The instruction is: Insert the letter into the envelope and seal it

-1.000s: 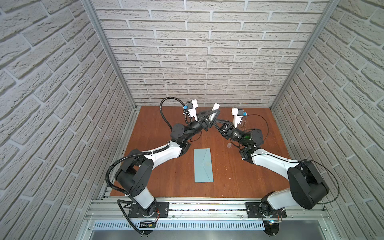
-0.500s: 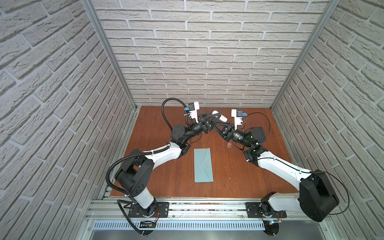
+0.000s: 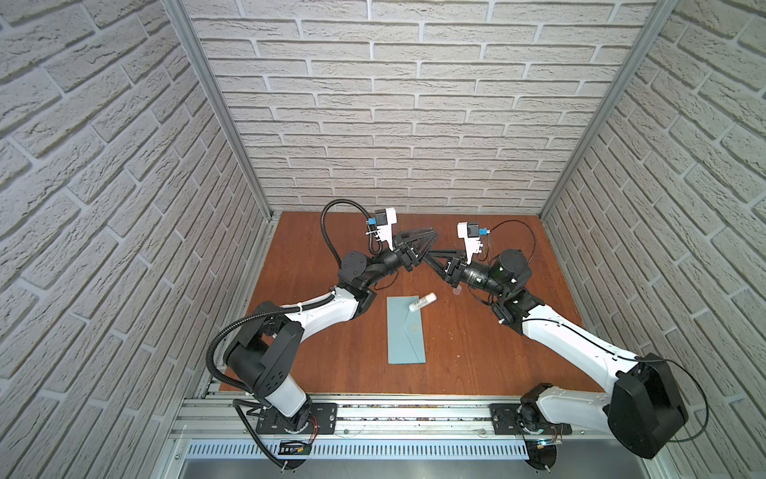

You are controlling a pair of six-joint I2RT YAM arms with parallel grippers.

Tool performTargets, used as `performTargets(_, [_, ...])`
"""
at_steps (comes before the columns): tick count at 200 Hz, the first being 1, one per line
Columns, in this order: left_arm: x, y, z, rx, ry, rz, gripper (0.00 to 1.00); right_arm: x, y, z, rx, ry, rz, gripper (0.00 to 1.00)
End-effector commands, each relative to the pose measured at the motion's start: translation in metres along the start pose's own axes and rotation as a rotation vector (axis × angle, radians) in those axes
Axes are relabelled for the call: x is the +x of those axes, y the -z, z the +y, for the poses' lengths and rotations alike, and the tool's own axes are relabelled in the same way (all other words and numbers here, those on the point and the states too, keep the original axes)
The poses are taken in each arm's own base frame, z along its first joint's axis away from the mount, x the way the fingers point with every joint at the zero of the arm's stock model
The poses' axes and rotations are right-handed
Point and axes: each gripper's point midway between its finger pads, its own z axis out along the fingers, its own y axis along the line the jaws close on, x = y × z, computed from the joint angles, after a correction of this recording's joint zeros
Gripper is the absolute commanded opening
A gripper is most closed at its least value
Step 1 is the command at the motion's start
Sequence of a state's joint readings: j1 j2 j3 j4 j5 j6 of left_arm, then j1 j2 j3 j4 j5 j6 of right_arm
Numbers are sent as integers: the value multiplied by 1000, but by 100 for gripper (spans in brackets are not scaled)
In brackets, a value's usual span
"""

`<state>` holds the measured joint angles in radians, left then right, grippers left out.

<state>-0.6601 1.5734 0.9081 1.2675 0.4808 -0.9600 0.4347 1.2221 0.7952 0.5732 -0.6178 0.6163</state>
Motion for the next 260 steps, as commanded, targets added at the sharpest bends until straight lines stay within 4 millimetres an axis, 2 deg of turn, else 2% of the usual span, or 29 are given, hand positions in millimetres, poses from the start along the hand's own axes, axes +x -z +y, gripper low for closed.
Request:
performTargets(1, [-23, 14, -8, -59, -129, -38, 45, -7, 17, -6, 136, 117, 37, 32])
performTargets(17, [-23, 23, 0, -145, -182, -1, 46, -4, 30, -25, 298, 159, 100, 39])
performTargets(41, [-15, 38, 16, -297, -239, 102, 47, 2, 43, -45, 450, 205, 203, 44])
performTargets(79, [11, 66, 44, -522, -280, 372, 47, 22, 44, -61, 514, 137, 344, 46])
performTargets(97, [15, 86, 57, -621, -201, 420, 47, 38, 45, -70, 526, 159, 419, 47])
performTargets(120, [14, 108, 68, -701, -79, 422, 46, 65, 43, -74, 440, 323, 554, 48])
performTargets(137, [15, 119, 67, -717, -44, 418, 46, 91, 39, -77, 345, 416, 709, 49])
performTargets(169, [16, 136, 70, -756, 11, 411, 46, 128, 29, -80, 243, 547, 938, 48])
performTargets(196, [18, 149, 71, -785, 45, 439, 48, 163, 33, -73, 152, 647, 1099, 49])
performTargets(210, [18, 154, 71, -790, 57, 441, 48, 175, 36, -71, 140, 682, 1149, 50])
performTargets(235, [30, 153, 68, -746, 67, 504, 49, 159, 39, -84, 347, 554, 1099, 51])
performTargets(260, [70, 152, 64, -716, 104, 705, 49, 111, 52, -108, 653, 291, 856, 52])
